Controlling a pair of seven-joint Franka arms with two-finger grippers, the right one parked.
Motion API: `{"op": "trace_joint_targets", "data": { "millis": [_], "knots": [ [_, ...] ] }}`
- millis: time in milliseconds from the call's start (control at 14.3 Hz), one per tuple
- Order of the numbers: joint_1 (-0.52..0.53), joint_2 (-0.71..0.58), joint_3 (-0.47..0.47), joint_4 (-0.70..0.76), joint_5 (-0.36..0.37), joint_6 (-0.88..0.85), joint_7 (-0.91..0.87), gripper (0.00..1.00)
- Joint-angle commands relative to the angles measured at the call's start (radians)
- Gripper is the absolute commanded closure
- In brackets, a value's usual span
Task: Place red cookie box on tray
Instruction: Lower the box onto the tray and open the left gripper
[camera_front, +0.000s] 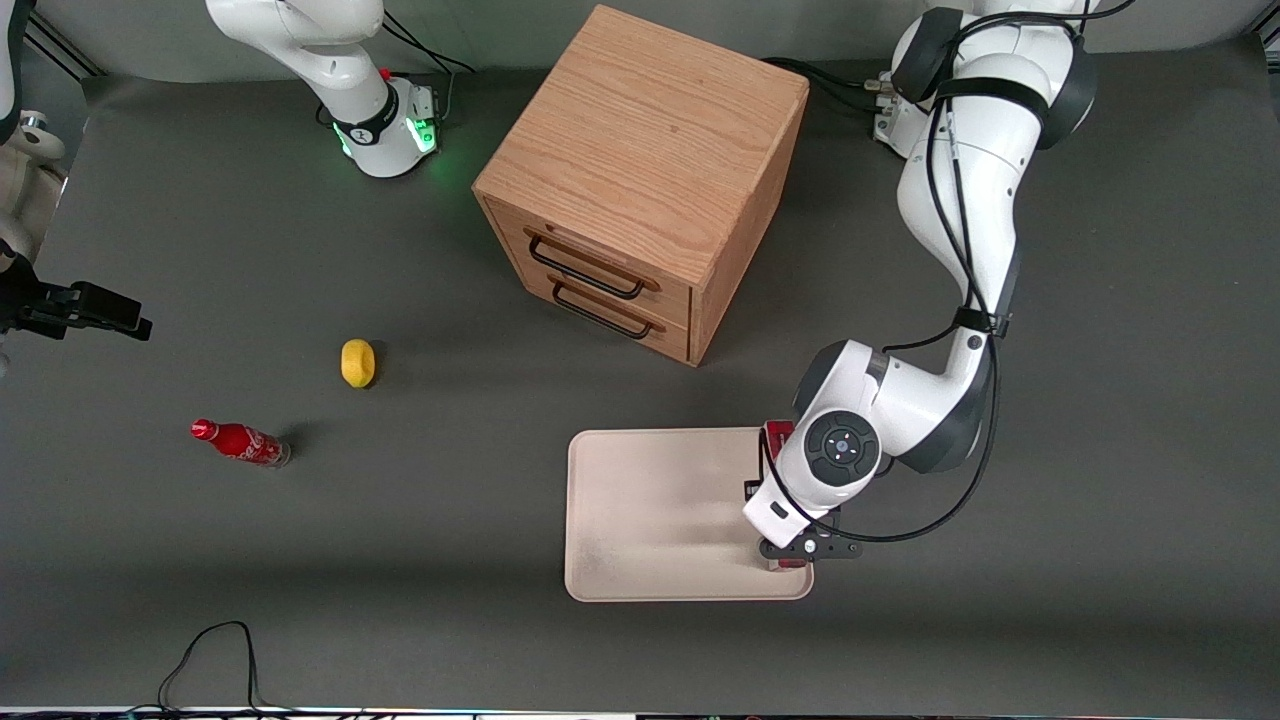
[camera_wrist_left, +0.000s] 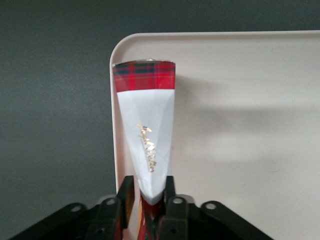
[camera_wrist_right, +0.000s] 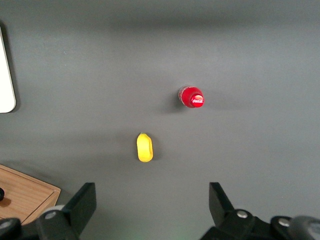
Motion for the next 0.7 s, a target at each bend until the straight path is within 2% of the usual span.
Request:
{"op": "trace_joint_targets", "data": {
  "millis": [0, 210, 631],
  "knots": [
    [-0.005, -0.018, 0.009, -0.007, 0.015, 0.0, 0.001, 0.0],
    [-0.005, -0.054, 0.009, -0.006, 0.015, -0.026, 0.001, 0.0],
    [0.004, -0.255, 0.006, 0.033, 0.01, -0.366, -0.033, 0.0]
  ]
}}
